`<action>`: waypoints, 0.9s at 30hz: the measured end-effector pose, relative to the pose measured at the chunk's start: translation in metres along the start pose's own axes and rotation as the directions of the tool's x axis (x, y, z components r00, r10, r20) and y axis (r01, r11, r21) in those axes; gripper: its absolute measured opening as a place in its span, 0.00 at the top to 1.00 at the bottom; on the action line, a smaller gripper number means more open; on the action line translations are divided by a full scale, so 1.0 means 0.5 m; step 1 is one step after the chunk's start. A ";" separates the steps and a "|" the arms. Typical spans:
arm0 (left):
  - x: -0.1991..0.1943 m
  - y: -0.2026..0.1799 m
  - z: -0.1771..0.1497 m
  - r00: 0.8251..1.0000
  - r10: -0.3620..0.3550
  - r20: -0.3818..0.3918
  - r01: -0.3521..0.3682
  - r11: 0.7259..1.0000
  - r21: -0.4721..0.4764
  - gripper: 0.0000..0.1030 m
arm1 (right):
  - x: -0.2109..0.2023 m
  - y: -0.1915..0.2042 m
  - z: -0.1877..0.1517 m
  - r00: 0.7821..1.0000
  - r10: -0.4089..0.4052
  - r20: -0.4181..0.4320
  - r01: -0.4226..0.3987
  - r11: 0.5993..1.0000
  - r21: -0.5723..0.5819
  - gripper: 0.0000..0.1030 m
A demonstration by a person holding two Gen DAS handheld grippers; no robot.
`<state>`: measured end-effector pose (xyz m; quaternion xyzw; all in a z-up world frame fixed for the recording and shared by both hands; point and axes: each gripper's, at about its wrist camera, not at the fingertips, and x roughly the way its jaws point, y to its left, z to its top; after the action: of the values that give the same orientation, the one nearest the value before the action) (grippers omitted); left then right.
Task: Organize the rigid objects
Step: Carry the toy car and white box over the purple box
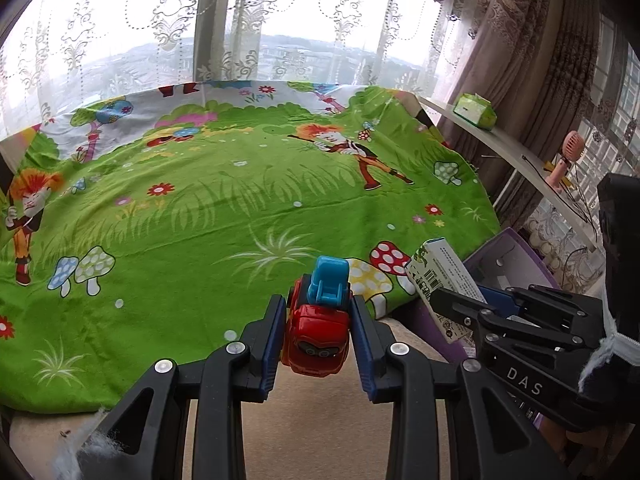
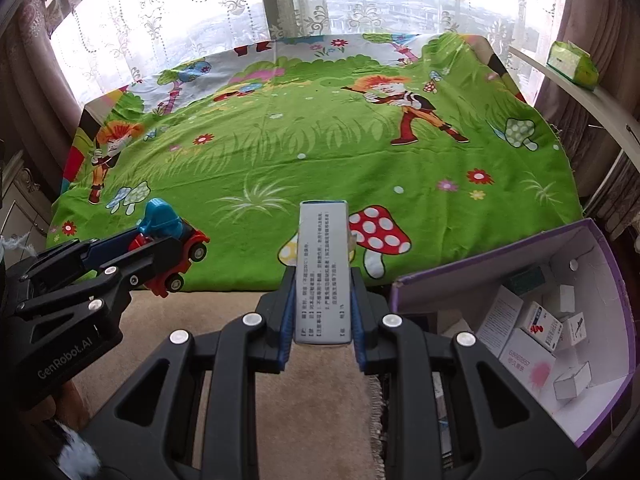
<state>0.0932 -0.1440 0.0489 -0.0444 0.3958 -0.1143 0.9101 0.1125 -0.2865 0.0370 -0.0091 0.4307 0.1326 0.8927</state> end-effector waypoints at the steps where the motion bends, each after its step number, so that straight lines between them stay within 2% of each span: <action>1: 0.001 -0.011 0.000 1.000 -0.008 -0.003 0.008 1.000 0.010 0.67 | -0.004 -0.010 -0.005 1.000 -0.006 -0.001 0.006 1.000 0.006 0.73; 11: 0.026 -0.139 -0.001 0.992 -0.104 -0.065 0.111 0.987 0.118 0.67 | -0.060 -0.128 -0.056 0.996 -0.088 -0.010 0.088 0.993 0.083 0.73; 17: 0.054 -0.233 0.001 0.973 -0.193 -0.122 0.212 0.963 0.165 0.67 | -0.107 -0.228 -0.090 0.981 -0.193 -0.011 0.192 0.970 0.149 0.73; 22: 0.076 -0.300 0.007 0.961 -0.234 -0.149 0.261 0.944 0.200 0.66 | -0.123 -0.303 -0.112 0.963 -0.264 -0.043 0.268 0.945 0.190 0.73; 23: 0.080 -0.312 0.009 0.960 -0.232 -0.154 0.261 0.942 0.209 0.65 | -0.126 -0.315 -0.116 0.960 -0.277 -0.044 0.280 0.938 0.203 0.73; 25: 0.082 -0.327 0.008 0.959 -0.238 -0.157 0.269 0.938 0.220 0.50 | -0.134 -0.333 -0.123 0.954 -0.298 -0.046 0.300 0.927 0.223 0.73; 26: 0.083 -0.331 0.008 0.958 -0.241 -0.156 0.272 0.937 0.221 0.45 | -0.137 -0.340 -0.124 0.952 -0.301 -0.048 0.304 0.925 0.230 0.71; 27: 0.081 -0.335 0.007 0.958 -0.243 -0.154 0.274 0.935 0.224 0.40 | -0.140 -0.346 -0.125 0.951 -0.307 -0.050 0.310 0.921 0.238 0.63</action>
<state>0.0935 -0.3162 0.0511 0.0226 0.4251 -0.2832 0.8594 0.0654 -0.4777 0.0345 0.0319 0.4423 -0.0632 0.8941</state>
